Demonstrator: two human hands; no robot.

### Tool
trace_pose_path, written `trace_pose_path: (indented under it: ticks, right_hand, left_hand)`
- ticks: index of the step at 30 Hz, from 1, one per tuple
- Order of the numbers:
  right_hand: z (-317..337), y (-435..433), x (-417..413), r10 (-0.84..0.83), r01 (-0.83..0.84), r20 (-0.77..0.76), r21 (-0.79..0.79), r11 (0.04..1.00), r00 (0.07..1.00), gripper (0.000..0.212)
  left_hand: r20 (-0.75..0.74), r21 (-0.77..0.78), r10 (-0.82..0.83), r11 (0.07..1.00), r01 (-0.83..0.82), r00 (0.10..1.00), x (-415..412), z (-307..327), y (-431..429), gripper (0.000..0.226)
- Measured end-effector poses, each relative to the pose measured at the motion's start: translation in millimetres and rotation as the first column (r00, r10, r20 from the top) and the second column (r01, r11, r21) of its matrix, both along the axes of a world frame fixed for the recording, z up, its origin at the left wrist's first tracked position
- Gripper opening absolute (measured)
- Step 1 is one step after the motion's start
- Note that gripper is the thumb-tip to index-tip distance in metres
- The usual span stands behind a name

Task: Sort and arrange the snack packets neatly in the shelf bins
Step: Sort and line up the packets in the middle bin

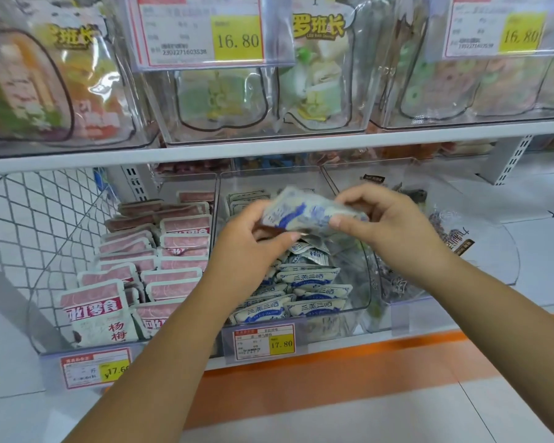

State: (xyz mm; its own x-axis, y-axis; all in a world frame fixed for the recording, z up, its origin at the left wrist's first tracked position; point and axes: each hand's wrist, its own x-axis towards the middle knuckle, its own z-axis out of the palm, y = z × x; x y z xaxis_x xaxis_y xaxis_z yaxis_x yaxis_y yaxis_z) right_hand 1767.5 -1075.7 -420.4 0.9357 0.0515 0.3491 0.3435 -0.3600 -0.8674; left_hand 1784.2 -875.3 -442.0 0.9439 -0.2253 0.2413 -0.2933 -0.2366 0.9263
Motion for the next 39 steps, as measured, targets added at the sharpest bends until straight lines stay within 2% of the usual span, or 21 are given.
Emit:
trace_pose_path:
  ticks: [2, 4, 5, 7, 9, 11, 14, 17, 19, 20, 22, 25, 26, 28, 30, 32, 34, 36, 37, 39]
  right_hand:
    - [-2.1, -1.0, 0.7, 0.049, -0.063, -0.065, -0.221, 0.973, 0.997, 0.021]
    - [-2.3, -4.4, 1.5, 0.046, -0.101, -0.131, -0.452, 0.886, 0.990, 0.040]
    - [-1.6, -5.8, 2.1, 0.039, -0.102, -0.137, -0.490, 0.866, 0.990, 0.048]
    - [-1.5, -5.0, 2.3, 0.037, -0.081, -0.089, -0.555, 0.828, 0.995, 0.047]
    - [-1.0, -2.8, 2.3, 0.037, -0.049, -0.032, -0.605, 0.794, 0.999, 0.030]
    - [1.4, -4.1, 2.5, 0.044, -0.036, 0.000, -0.567, 0.823, 0.999, 0.018]
    - [4.6, -4.4, 2.5, 0.063, -0.073, -0.036, -0.489, 0.869, 0.997, 0.027]
    - [7.1, -5.0, 5.3, 0.097, -0.101, -0.036, -0.531, 0.841, 0.995, 0.041]
    - [14.3, -9.4, 7.0, 0.077, -0.081, -0.028, -0.483, 0.872, 0.997, 0.038]
    - [17.9, -10.4, 6.7, 0.079, -0.088, -0.039, -0.469, 0.879, 0.996, 0.035]
    - [18.8, -7.7, 5.3, 0.114, -0.145, -0.089, -0.569, 0.809, 0.989, 0.027]
    - [10.3, 4.6, 4.2, 0.121, -0.245, -0.218, -0.751, 0.613, 0.969, 0.023]
    - [9.1, 7.6, 4.5, 0.116, -0.268, -0.248, -0.762, 0.589, 0.962, 0.022]
    - [8.4, 10.7, 4.7, 0.117, -0.296, -0.282, -0.760, 0.579, 0.952, 0.020]
    - [7.0, 12.0, 5.1, 0.123, -0.270, -0.244, -0.783, 0.560, 0.962, 0.018]
    - [6.0, 11.7, 5.3, 0.112, -0.191, -0.155, -0.792, 0.580, 0.982, 0.016]
    - [8.0, 5.9, 7.3, 0.075, -0.088, -0.051, -0.737, 0.670, 0.996, 0.021]
    - [13.2, -2.4, 8.4, 0.029, -0.014, 0.012, -0.647, 0.763, 1.000, 0.022]
    - [15.8, -5.5, 7.7, 0.030, -0.015, 0.014, -0.603, 0.798, 0.999, 0.020]
    - [16.8, -7.7, 5.1, 0.064, -0.058, -0.010, -0.574, 0.817, 0.998, 0.020]
  left_hand:
    - [0.086, 0.113, 0.032, 0.993, -0.041, 0.996, 1.2, -0.9, 2.0, 0.029]
    - [0.218, 0.341, 0.005, 0.937, -0.081, 0.976, 3.0, 2.2, 2.7, 0.017]
    - [0.247, 0.455, -0.041, 0.887, -0.078, 0.968, 4.1, 4.5, 2.7, 0.014]
    - [0.195, 0.579, -0.129, 0.815, -0.008, 0.972, 6.0, 8.0, 2.9, 0.014]
    - [0.084, 0.558, -0.176, 0.824, 0.100, 0.981, 6.1, 11.9, 4.0, 0.015]
    - [0.037, 0.477, -0.184, 0.867, 0.144, 0.982, 5.3, 16.0, 6.6, 0.016]
    - [0.012, 0.448, -0.178, 0.881, 0.154, 0.984, 8.7, 19.7, 13.5, 0.021]
    - [-0.145, 0.549, -0.172, 0.805, 0.224, 0.974, 10.9, 14.2, 16.5, 0.043]
    - [-0.170, 0.644, -0.171, 0.726, 0.241, 0.970, 9.0, 9.9, 14.6, 0.045]
    - [-0.158, 0.656, -0.174, 0.717, 0.235, 0.972, 8.3, 8.5, 14.0, 0.042]
    - [-0.138, 0.671, -0.164, 0.710, 0.214, 0.977, 7.5, 8.3, 13.5, 0.039]
    - [-0.085, 0.778, -0.156, 0.607, 0.164, 0.984, 7.5, 10.0, 12.7, 0.029]
    - [-0.081, 0.792, -0.154, 0.590, 0.157, 0.985, 7.4, 10.0, 13.1, 0.029]
    - [-0.114, 0.760, -0.149, 0.624, 0.183, 0.982, 6.6, 9.8, 13.1, 0.031]
    - [-0.114, 0.744, -0.152, 0.641, 0.186, 0.982, 7.7, 7.8, 14.2, 0.030]
    - [-0.113, 0.741, -0.153, 0.646, 0.186, 0.982, 8.0, 7.3, 15.3, 0.029]
    - [-0.161, 0.689, -0.137, 0.694, 0.211, 0.977, 8.3, 7.6, 17.5, 0.047]
    - [-0.169, 0.685, -0.128, 0.697, 0.210, 0.977, 8.3, 7.8, 19.1, 0.061]
    - [-0.157, 0.706, -0.136, 0.678, 0.207, 0.978, 8.2, 7.0, 18.6, 0.058]
    - [-0.118, 0.723, -0.166, 0.661, 0.199, 0.979, 7.1, 4.5, 16.0, 0.035]
